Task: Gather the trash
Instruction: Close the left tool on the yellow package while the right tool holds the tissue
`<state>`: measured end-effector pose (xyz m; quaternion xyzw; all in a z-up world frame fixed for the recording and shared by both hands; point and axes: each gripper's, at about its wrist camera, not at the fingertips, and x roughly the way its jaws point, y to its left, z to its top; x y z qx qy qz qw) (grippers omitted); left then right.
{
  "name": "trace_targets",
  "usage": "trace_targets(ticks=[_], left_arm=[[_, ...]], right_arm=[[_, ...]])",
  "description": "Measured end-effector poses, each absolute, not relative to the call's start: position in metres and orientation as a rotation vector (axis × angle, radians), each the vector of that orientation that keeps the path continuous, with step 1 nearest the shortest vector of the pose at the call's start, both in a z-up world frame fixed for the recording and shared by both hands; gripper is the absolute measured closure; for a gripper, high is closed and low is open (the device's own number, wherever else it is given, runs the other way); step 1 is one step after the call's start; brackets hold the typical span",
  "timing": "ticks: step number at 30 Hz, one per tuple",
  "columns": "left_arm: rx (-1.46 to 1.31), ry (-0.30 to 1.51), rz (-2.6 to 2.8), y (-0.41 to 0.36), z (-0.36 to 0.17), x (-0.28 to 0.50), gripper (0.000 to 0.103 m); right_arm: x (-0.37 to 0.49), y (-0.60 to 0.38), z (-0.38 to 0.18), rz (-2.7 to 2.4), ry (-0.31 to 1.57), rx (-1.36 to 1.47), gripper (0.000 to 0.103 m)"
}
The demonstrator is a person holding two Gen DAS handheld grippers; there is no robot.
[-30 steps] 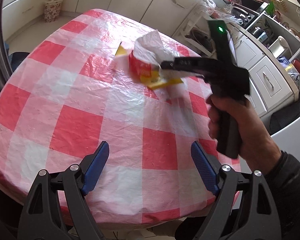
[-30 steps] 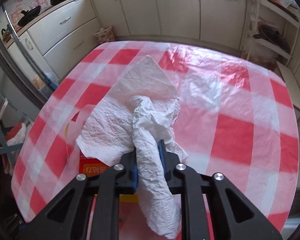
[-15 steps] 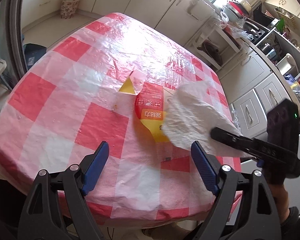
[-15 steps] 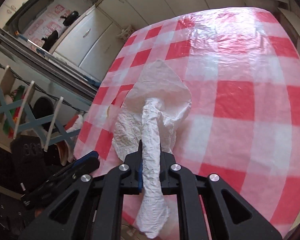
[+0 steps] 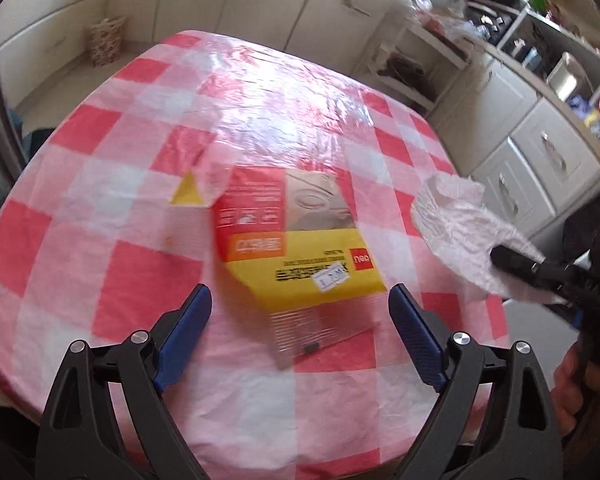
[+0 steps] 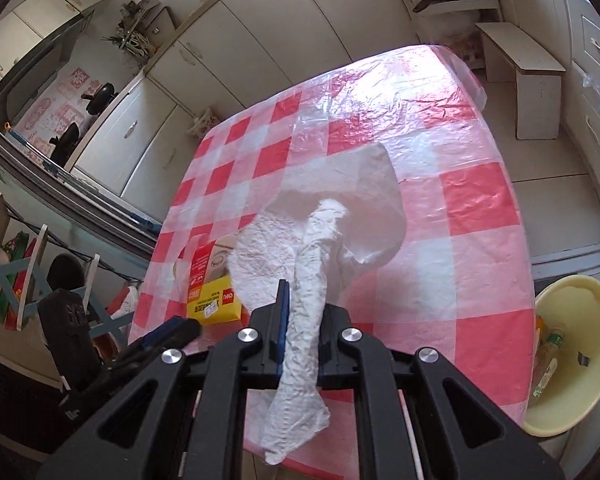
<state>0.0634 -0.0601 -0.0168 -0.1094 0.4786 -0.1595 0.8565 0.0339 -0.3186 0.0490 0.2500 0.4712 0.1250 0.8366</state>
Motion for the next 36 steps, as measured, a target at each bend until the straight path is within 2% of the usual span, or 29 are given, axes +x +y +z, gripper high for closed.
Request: trace_targets(ticks=[4, 15, 24, 27, 28, 29, 31, 36], left_arm=[[-0.238, 1.003, -0.332, -0.063, -0.017, 0.064, 0.014], [-0.589, 0.991, -0.472, -0.029, -0.025, 0.057, 0.014], [-0.714, 0.95, -0.542, -0.025, -0.029, 0.068, 0.014], [-0.694, 0.956, -0.527, -0.026, -0.028, 0.07, 0.025], [-0.69, 0.961, -0.522, -0.026, -0.029, 0.071, 0.032], [-0.69, 0.967, -0.522, -0.024, -0.029, 0.071, 0.047], [-0.695, 1.005, -0.558, -0.026, -0.032, 0.075, 0.063], [-0.627, 1.01, -0.592, -0.038, -0.028, 0.073, 0.078]], right_arm=[[0.034, -0.313, 0.052, 0.282, 0.989, 0.517, 0.092], [0.053, -0.259, 0.026, 0.314, 1.046, 0.325, 0.092], [0.052, -0.216, 0.009, 0.382, 1.103, 0.198, 0.092], [0.05, -0.219, 0.009, 0.392, 1.106, 0.201, 0.092], [0.05, -0.219, 0.009, 0.392, 1.106, 0.198, 0.093], [0.05, -0.219, 0.009, 0.393, 1.107, 0.196, 0.093], [0.05, -0.22, 0.009, 0.397, 1.109, 0.198, 0.093], [0.048, -0.218, 0.01, 0.404, 1.11, 0.184, 0.093]])
